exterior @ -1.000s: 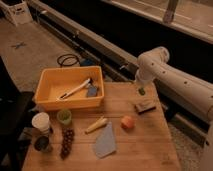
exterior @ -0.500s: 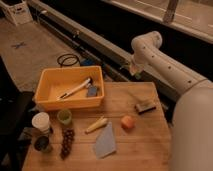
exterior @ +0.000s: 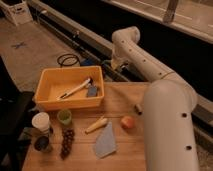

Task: Place pepper in tray

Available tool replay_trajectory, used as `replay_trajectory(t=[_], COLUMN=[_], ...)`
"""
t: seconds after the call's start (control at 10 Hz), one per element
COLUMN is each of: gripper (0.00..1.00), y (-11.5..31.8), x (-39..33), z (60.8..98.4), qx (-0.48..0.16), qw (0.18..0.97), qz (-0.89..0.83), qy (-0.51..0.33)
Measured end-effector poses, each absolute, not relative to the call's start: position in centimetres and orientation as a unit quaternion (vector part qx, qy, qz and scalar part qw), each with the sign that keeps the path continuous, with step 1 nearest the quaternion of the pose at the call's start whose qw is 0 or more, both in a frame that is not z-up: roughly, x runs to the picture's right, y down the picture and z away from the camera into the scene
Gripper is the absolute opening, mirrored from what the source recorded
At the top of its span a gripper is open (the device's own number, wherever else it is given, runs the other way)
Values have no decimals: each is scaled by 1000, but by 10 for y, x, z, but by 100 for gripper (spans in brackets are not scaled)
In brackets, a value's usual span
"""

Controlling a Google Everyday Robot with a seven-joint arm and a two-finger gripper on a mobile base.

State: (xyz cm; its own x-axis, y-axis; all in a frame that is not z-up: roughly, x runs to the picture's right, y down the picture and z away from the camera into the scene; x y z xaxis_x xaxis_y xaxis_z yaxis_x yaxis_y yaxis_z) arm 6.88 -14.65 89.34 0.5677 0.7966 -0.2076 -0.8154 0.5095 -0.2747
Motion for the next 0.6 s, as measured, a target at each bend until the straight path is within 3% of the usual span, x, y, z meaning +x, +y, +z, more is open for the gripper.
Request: replay_trajectory(t=[0.6], gripper=[0], y=[-123], x=[-55], z=[904], qx=[-248], qw=[885], qz=[379], qy=[-109])
